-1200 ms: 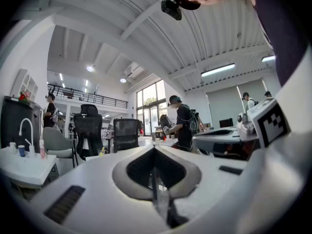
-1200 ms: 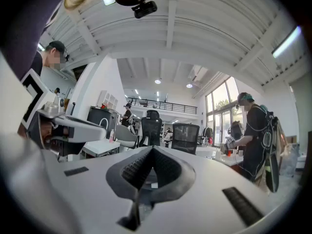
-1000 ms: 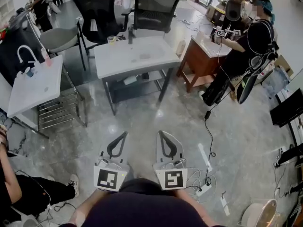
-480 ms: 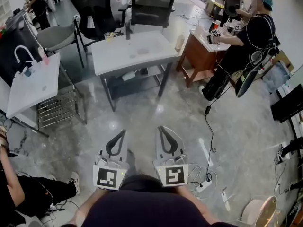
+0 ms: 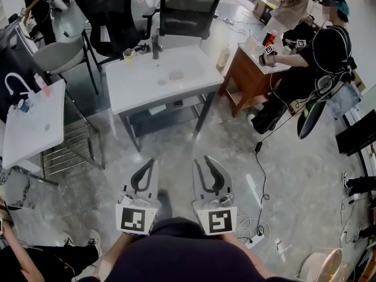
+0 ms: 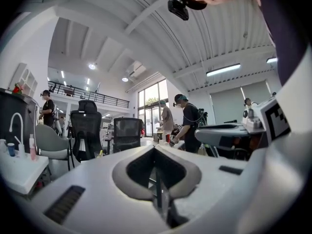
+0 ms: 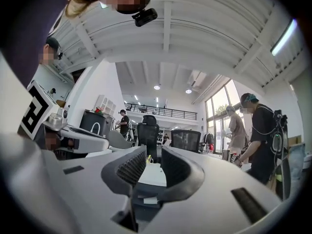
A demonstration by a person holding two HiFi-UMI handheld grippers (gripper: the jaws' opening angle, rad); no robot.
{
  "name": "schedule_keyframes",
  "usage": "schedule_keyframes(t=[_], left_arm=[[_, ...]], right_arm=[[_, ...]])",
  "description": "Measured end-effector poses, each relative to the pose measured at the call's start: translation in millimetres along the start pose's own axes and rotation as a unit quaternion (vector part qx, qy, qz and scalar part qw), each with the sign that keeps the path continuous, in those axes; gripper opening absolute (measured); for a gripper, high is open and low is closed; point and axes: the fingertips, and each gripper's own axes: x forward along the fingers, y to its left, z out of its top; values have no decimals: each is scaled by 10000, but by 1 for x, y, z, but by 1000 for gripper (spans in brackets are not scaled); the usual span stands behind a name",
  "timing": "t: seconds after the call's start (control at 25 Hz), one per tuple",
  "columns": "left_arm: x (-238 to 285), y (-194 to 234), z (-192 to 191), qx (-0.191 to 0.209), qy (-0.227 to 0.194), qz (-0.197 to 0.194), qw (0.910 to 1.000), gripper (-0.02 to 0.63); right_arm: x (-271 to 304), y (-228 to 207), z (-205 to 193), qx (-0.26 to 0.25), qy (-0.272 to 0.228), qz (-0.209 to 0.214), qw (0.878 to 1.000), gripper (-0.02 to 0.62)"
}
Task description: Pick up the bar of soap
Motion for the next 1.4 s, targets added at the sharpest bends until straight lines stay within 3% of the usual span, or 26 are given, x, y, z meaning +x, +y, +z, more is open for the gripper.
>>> schedule_keyframes(t=[0.48, 0.92, 1.16, 1.4], left_arm=[[150, 102, 22, 113, -216, -329, 9992, -3], [212, 131, 8, -20, -213, -816, 9964, -3], [228, 148, 7, -145, -262, -789, 9964, -3], [251, 170, 9, -230, -334, -472, 9981, -3]], right_arm=[[165, -43, -21, 18, -14, -230, 9997, 97], [229, -64, -48, 32, 290, -513, 9983, 97], [256, -72, -52, -87, 363, -437, 9983, 97], [297, -81, -52, -119, 178, -125, 9997, 97]])
